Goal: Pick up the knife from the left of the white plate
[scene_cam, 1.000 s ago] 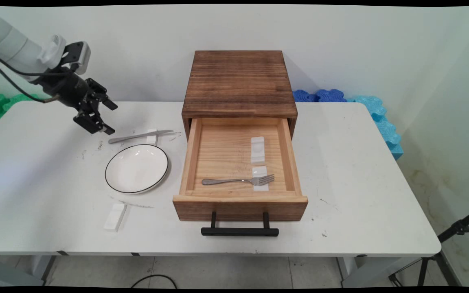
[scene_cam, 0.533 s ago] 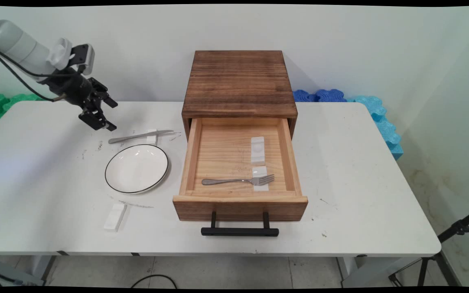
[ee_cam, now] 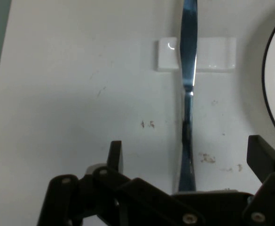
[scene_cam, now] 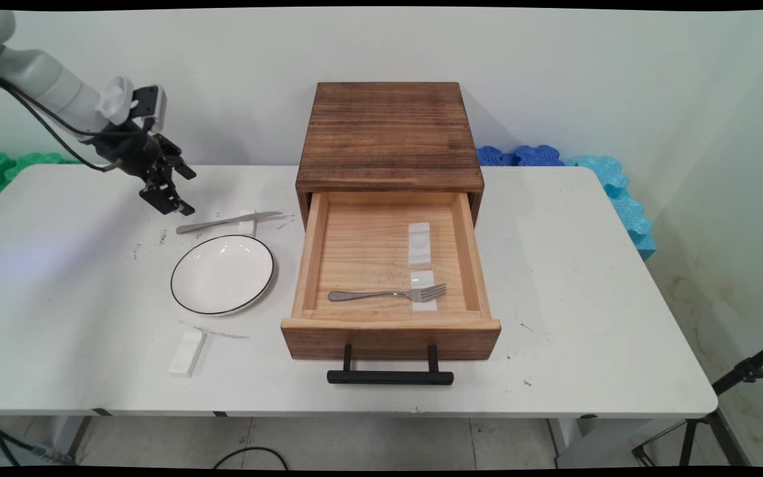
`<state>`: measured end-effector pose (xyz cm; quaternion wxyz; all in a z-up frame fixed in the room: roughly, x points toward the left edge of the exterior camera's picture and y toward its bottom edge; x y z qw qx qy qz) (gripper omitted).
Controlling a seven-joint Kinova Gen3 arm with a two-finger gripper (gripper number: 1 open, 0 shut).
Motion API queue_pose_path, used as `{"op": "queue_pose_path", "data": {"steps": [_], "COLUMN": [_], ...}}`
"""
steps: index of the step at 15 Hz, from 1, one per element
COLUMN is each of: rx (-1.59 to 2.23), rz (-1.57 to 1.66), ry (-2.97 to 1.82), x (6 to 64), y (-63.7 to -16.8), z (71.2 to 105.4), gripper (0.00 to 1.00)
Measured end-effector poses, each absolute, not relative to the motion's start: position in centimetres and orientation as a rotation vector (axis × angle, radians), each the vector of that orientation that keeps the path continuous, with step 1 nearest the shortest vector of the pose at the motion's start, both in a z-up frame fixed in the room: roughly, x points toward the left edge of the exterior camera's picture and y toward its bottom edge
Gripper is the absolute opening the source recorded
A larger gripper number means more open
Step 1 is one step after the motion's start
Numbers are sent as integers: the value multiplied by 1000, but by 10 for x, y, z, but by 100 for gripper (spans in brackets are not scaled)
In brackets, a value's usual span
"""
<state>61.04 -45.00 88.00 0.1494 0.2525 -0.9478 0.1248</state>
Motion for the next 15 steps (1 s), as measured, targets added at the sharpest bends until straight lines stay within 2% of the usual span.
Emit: {"op": "queue_pose_path", "data": {"steps": [15], "rx": [651], "rz": [297], "ry": [-2754], "x": [594], "y": [-484], "z": [827], "gripper": [100]}}
